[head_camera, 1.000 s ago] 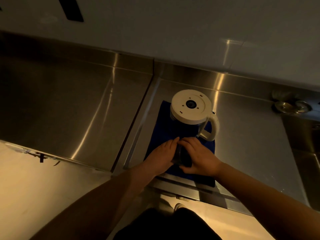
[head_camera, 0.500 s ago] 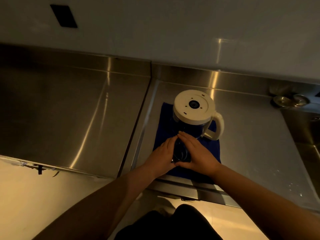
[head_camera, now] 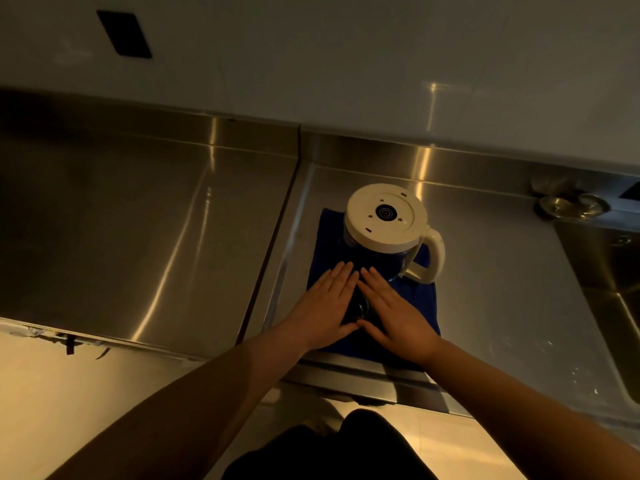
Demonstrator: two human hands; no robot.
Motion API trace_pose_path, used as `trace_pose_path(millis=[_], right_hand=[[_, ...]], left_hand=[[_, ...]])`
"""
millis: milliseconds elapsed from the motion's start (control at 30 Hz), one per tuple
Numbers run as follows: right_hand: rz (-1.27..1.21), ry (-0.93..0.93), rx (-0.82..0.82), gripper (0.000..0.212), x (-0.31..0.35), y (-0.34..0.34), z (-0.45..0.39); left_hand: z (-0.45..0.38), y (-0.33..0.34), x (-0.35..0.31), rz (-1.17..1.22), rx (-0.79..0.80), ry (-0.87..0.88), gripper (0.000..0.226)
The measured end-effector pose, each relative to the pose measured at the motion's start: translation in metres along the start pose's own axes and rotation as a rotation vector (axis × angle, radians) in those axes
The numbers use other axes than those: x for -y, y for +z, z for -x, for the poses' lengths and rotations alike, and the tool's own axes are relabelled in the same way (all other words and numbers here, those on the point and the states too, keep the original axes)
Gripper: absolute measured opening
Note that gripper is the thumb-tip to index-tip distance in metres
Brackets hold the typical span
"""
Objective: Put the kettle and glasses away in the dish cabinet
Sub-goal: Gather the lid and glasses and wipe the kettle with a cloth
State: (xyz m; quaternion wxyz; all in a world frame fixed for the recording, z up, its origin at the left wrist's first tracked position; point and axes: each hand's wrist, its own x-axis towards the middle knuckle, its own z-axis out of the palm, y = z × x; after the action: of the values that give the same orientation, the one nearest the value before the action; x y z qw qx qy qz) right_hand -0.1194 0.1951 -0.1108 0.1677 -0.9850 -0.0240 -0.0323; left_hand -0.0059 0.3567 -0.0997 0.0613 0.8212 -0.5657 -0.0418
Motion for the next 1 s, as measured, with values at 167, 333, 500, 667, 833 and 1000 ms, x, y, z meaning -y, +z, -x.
trace_pose_path(millis=[167,333,500,667,833,1000], right_hand=[[0.125,-0.102,0.037,0.073,-0.016,-0.019,0.004],[0.345,-0.250,0.037,0.066,-0.050,-0.062,0.011],[0.543,-0.418,0.120,0.066,-0.076,-0.095,0.008],[0.642,-0.520,0.173,0.079,-0.092,-0.109,0.004],[0.710,-0.686,0.222,0.067,-0.105,-0.112,-0.004],[0.811,-0.910,0.309,0.039,-0.117,-0.120,-0.020]], left_hand=[[-0.006,-0.004,0.001,-0.040,0.025,0.067,0.086],[-0.016,-0.020,-0.006,-0.108,-0.061,0.142,0.076],[-0.038,-0.038,-0.018,-0.242,-0.198,0.100,0.069],[-0.064,-0.033,-0.020,-0.206,-0.112,-0.023,0.072],[-0.075,-0.028,-0.017,-0.155,-0.095,-0.067,0.072],[-0.074,-0.028,-0.017,-0.168,-0.104,-0.071,0.071]])
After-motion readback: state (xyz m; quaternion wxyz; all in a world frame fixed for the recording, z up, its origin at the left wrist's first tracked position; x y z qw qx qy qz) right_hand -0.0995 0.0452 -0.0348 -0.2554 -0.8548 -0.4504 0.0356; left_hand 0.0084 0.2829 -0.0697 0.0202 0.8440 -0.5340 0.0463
